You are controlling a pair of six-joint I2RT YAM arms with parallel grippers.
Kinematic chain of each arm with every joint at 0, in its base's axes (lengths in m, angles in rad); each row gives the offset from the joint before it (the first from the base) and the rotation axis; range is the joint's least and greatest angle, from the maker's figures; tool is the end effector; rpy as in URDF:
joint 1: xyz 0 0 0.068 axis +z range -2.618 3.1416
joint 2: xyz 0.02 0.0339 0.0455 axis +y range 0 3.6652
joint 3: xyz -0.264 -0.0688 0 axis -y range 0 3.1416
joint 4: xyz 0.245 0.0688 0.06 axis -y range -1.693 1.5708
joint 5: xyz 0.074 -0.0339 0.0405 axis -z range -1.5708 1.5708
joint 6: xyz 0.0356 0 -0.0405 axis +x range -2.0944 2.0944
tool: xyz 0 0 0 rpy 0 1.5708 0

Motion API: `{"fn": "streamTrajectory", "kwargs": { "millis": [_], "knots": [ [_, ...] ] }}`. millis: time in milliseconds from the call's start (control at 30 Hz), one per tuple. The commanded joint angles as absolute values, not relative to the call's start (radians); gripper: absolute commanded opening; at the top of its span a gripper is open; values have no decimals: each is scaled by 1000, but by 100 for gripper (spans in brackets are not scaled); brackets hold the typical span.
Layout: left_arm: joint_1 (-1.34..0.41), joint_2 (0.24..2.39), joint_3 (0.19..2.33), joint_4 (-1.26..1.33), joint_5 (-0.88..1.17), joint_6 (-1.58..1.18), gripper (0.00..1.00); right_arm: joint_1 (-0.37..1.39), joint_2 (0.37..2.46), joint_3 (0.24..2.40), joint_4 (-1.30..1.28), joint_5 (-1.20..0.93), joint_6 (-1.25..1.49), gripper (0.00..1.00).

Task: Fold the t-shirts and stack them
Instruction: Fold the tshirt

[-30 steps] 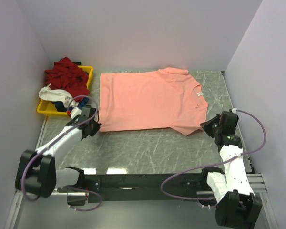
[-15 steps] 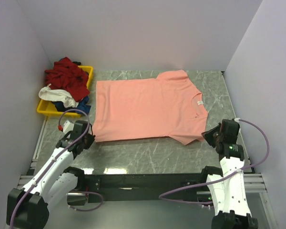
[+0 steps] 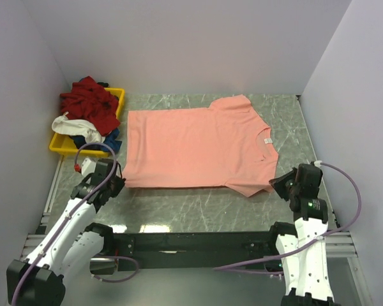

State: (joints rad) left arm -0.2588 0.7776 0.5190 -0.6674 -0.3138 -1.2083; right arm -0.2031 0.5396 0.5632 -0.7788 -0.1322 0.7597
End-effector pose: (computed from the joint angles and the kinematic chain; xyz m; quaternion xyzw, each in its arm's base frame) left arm 0.1468 -0.0275 0.2079 -0.4723 0.8106 -0.0994 0.3317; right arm 0.1152 -0.0189 0.2400 0.4009 0.8240 0.1670 0.3638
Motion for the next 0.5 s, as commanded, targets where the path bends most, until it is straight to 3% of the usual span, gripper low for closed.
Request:
{"fn": "streamTrajectory", "kwargs": {
  "millis": [0,233,467],
  "knots": [
    [-259,840,584,-597,-328,-1158,1,-210,580,617,-671,-184,733,0],
    [-259,1195,794,-505,-333,-1095,1,-166,926,686,-417,-227,778,0],
    [-252,1478,989,-497,-337,-1048,1,-20,1366,987,-391,-115,723,0]
  ]
}}
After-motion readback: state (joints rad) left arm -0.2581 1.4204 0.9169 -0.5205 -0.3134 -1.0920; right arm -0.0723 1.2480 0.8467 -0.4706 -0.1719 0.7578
